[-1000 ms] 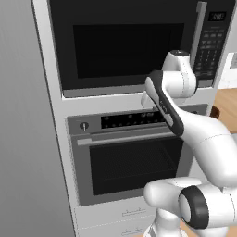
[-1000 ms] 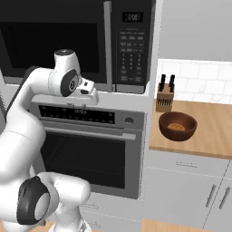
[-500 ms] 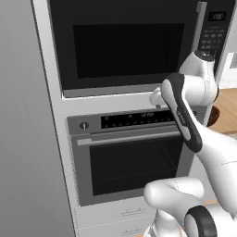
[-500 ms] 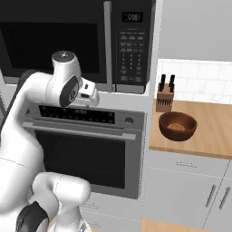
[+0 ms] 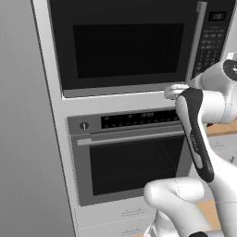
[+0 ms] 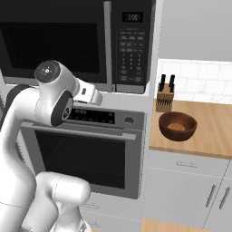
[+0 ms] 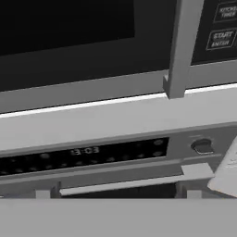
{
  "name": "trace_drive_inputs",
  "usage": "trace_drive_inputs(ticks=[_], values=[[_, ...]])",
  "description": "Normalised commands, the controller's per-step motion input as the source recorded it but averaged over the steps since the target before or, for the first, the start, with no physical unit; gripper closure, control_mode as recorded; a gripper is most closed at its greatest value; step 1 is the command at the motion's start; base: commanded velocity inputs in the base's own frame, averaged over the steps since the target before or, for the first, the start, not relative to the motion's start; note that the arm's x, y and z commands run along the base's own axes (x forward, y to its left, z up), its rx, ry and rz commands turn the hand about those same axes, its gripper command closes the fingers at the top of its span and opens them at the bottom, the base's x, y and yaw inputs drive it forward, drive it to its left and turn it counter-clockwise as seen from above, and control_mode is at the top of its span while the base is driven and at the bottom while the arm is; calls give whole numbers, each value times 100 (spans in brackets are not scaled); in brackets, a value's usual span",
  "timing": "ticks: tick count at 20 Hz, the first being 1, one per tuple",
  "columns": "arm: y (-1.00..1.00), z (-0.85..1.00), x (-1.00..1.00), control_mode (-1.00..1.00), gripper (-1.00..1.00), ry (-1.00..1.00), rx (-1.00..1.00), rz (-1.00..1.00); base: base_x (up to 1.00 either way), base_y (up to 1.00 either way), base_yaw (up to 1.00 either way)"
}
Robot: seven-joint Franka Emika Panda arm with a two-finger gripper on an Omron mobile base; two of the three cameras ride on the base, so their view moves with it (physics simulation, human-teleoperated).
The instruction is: Open the microwave, place the bowl with waffle inside the microwave, then close the microwave door and turn it on.
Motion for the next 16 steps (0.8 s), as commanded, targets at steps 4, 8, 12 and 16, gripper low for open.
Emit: trace_drive_inputs(ticks=[4, 8, 12, 16], values=[[-34, 78, 0, -100, -100, -4, 0, -15, 0, 0, 0], [-27, 60, 0, -100, -100, 0, 0, -4, 0, 0, 0], [-8, 12, 0, -100, -100, -7, -1, 1, 0, 0, 0], [0, 0, 7, -100, -100, -20, -6, 6, 0, 0, 0]])
